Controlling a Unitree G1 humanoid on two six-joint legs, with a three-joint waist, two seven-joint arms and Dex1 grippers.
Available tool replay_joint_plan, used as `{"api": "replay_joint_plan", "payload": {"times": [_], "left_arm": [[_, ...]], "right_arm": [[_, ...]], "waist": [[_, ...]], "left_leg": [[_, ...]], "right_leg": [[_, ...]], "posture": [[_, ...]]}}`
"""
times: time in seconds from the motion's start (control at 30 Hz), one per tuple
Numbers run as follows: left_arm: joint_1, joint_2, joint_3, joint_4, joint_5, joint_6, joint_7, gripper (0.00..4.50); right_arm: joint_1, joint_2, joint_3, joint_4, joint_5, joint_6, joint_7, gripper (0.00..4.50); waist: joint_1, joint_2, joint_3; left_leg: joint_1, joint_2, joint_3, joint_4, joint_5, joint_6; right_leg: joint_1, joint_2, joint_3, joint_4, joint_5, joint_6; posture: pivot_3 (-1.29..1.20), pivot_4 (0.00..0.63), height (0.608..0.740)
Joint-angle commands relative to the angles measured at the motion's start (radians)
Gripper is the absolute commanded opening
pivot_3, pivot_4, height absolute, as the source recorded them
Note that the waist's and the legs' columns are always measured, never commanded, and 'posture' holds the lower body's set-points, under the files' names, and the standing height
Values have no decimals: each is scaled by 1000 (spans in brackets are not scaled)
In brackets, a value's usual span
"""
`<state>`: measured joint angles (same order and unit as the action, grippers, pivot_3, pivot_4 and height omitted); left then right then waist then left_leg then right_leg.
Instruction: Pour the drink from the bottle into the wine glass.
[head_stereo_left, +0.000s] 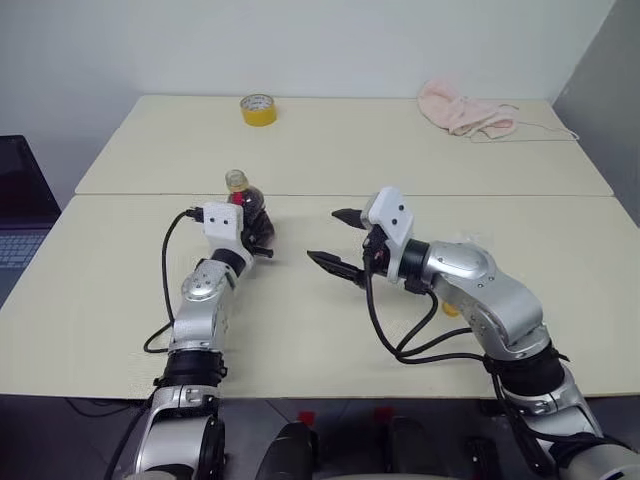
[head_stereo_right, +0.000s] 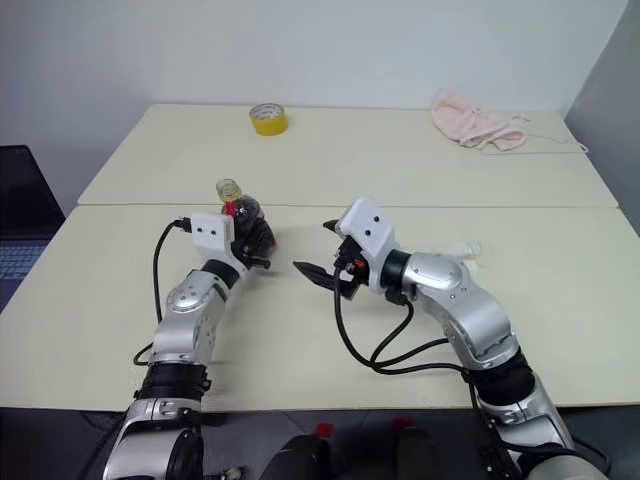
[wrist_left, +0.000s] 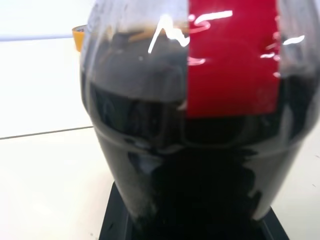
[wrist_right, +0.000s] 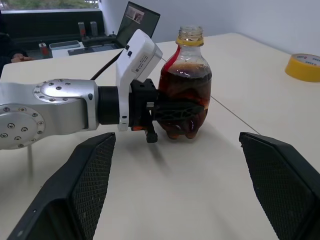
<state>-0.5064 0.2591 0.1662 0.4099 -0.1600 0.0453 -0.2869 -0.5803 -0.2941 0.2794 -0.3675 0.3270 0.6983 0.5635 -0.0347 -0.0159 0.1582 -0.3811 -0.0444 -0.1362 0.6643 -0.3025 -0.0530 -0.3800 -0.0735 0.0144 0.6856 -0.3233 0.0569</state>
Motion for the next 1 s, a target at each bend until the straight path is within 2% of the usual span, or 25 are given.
{"api": "replay_joint_plan", "payload": {"times": [0.03, 0.47, 0.53, 0.87, 1.0], "left_arm": [[-43, 0, 20, 14, -11, -55, 8, 745], [-81, 14, 20, 134, -8, -81, 13, 745], [-83, 14, 25, 146, -16, -89, 5, 1473], [-25, 12, 27, 81, -21, -82, -10, 4470], [11, 12, 19, 31, -24, -72, -24, 4489]], "right_arm": [[-36, 19, 11, -14, -12, 7, -12, 4241], [-43, 63, 24, 6, -35, 6, -14, 4241], [-41, 62, 23, 3, -33, 6, -13, 4241], [-38, 60, 19, -7, -25, 4, -4, 4241], [-40, 60, 18, -9, -24, 3, 0, 4241]], "waist": [[-2, 0, 0], [-11, 0, 0], [-12, 0, 0], [-20, 0, 0], [-20, 0, 0]], "left_leg": [[0, 0, 0, 0, 0, 0], [-1, 0, 1, 0, 0, 0], [-1, 0, 1, 0, 0, 0], [-1, 0, 1, 0, 0, 0], [-2, 0, 1, 0, 0, 0]], "right_leg": [[-1, 0, 0, 1, 0, 0], [-4, 0, 1, 6, 0, 0], [-5, 0, 1, 6, 0, 0], [-6, 0, 2, 8, 0, 0], [-7, 0, 2, 9, 0, 0]], "posture": [[0, 150, 740], [0, 150, 740], [0, 150, 740], [0, 150, 740], [0, 150, 740]]}}
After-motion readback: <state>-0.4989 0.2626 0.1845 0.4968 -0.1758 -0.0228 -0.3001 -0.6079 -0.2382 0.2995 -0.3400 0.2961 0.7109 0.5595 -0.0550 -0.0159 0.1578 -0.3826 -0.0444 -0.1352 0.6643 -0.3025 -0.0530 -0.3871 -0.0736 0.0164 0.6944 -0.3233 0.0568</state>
